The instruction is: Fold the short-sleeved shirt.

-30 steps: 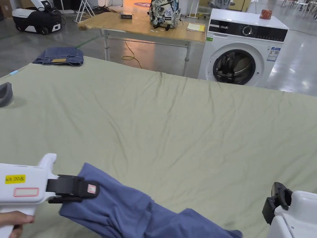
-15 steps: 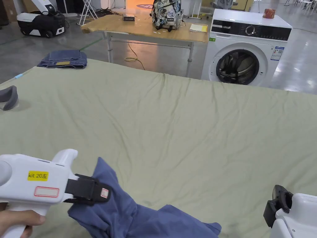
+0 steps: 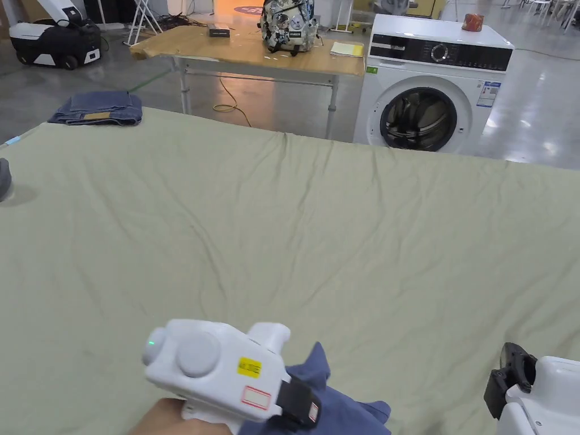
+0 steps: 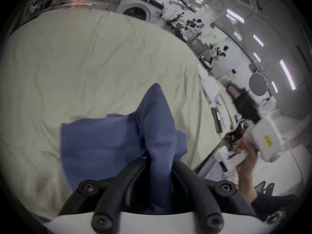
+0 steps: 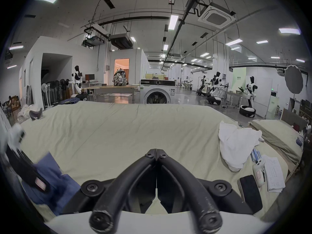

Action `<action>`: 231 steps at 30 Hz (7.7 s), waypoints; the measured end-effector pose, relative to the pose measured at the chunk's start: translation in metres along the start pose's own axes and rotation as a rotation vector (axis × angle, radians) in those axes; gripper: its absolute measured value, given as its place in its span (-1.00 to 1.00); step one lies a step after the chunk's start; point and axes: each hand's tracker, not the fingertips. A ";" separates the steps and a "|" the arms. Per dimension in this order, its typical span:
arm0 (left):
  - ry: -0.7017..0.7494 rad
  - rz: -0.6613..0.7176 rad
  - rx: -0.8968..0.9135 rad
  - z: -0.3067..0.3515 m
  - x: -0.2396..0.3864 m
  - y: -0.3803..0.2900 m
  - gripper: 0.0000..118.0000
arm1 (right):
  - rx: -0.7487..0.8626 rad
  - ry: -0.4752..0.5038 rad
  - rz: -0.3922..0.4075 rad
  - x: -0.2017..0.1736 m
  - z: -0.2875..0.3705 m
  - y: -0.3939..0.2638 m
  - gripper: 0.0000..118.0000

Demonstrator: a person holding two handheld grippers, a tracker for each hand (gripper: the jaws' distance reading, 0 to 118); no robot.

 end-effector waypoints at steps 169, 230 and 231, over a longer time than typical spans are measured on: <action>-0.376 0.318 0.228 0.140 -0.249 -0.030 -0.70 | -0.147 0.201 0.078 -0.104 -0.033 -0.029 -1.00; 0.569 -0.090 0.735 0.131 -0.131 -0.029 -0.98 | -0.105 0.104 0.004 -0.067 -0.036 -0.018 -1.00; 0.568 -0.104 0.768 0.119 -0.105 -0.029 -0.98 | -0.091 0.101 -0.003 -0.066 -0.035 -0.016 -1.00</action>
